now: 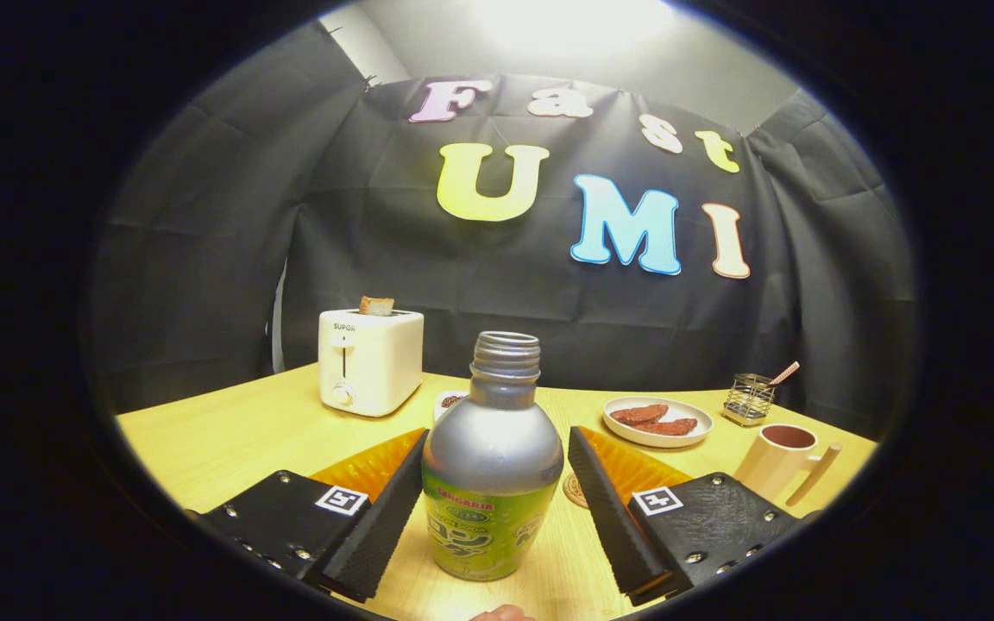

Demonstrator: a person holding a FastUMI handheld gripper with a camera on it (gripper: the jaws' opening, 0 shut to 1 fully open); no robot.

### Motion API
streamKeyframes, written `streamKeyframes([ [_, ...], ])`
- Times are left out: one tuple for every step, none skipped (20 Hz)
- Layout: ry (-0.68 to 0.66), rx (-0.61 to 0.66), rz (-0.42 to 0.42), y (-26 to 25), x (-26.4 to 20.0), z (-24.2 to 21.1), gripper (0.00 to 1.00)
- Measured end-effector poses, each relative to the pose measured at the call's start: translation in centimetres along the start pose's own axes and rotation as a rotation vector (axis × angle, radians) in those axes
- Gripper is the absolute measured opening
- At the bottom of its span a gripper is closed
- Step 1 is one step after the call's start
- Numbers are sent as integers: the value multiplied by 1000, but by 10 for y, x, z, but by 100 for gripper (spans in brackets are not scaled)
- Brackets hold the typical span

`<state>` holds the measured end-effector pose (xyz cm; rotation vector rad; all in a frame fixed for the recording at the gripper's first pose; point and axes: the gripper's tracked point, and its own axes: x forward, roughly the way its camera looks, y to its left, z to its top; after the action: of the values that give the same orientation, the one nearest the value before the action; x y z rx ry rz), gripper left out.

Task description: Take the bottle from table, then pour the juice into the cup, finally place the bottle on the coaster

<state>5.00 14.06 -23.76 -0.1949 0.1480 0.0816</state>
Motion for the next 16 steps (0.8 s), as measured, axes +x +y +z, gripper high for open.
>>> streamKeyframes([
  [4,-2,5,3,2,-1,96],
  [9,-5,5,3,3,-3,96],
  [18,-10,1,3,4,-5,96],
  [24,-17,1,4,4,-6,96],
  [24,-24,-2,4,4,-5,96],
  [22,-22,2,4,2,-3,94],
  [25,-12,11,6,7,-3,90],
  [33,3,13,5,1,-3,86],
  [37,21,17,4,-2,-2,82],
  [30,37,26,4,-5,2,79],
  [13,59,33,3,-9,7,79],
  [-1,81,33,-2,-12,12,79],
  [-12,101,25,-8,-15,17,79],
  [-20,119,15,-14,-17,21,78],
  [-24,136,3,-22,-19,26,78],
  [-28,154,-11,-31,-20,29,78],
])
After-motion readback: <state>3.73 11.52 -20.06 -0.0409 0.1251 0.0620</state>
